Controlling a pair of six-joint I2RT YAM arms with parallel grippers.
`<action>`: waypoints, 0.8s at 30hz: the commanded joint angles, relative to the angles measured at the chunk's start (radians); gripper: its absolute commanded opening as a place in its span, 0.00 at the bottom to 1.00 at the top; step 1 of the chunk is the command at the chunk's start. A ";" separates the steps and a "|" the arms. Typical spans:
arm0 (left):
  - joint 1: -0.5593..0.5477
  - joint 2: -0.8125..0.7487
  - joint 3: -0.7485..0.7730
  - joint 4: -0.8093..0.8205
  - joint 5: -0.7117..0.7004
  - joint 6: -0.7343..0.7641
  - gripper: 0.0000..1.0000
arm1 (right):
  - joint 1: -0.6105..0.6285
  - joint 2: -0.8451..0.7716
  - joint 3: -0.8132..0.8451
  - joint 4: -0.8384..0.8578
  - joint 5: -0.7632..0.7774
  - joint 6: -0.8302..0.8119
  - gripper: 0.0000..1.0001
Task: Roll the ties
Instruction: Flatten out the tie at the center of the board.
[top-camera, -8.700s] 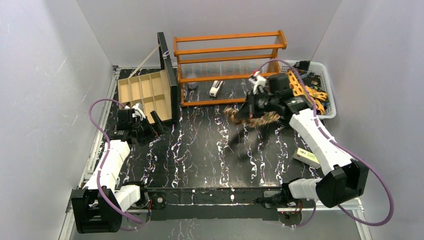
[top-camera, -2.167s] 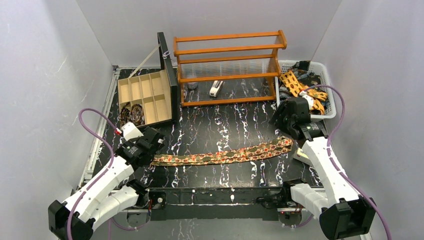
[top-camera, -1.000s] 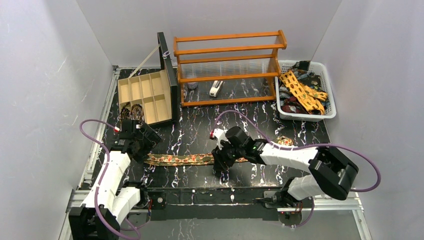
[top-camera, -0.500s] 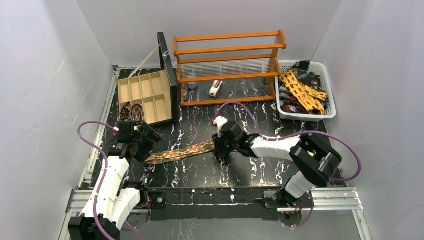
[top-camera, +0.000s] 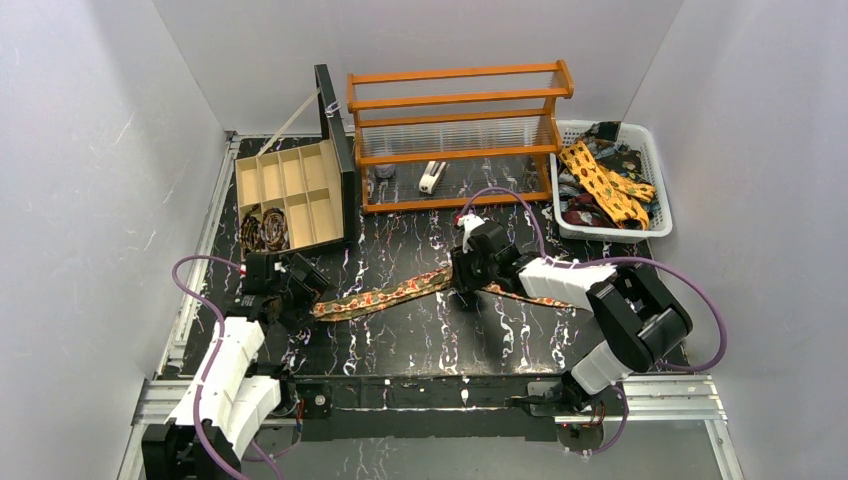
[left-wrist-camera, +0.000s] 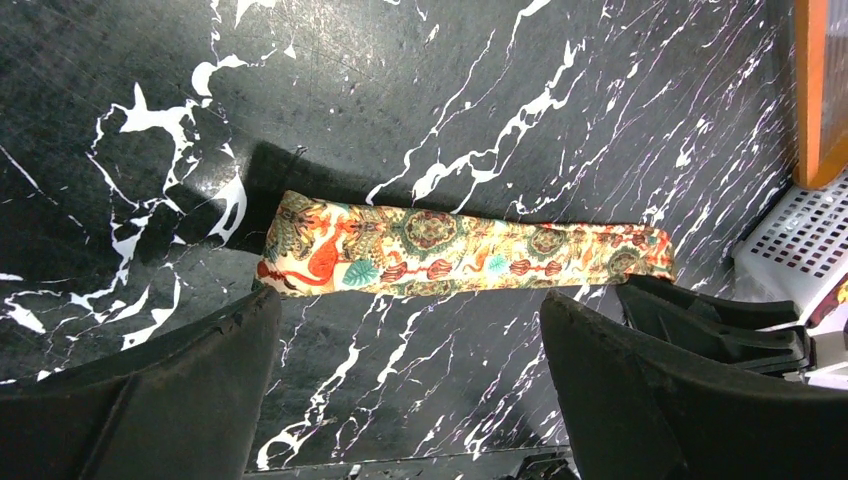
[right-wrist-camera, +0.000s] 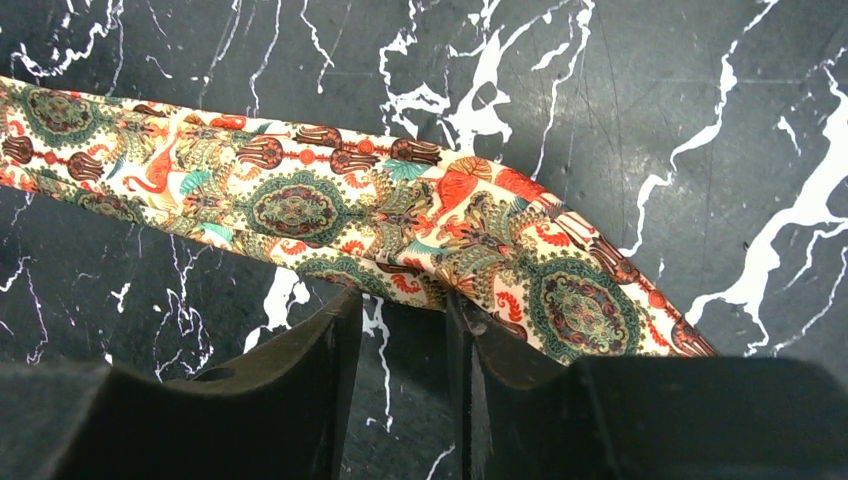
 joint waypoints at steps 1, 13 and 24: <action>0.006 0.015 -0.023 0.035 0.020 -0.028 0.98 | -0.005 -0.027 0.051 -0.173 0.000 -0.017 0.47; 0.004 0.029 -0.062 0.067 -0.053 -0.065 0.98 | -0.009 -0.283 0.053 -0.309 0.230 0.074 0.68; 0.005 0.001 -0.093 0.068 -0.096 -0.080 0.91 | -0.196 -0.204 0.050 -0.527 0.354 0.253 0.62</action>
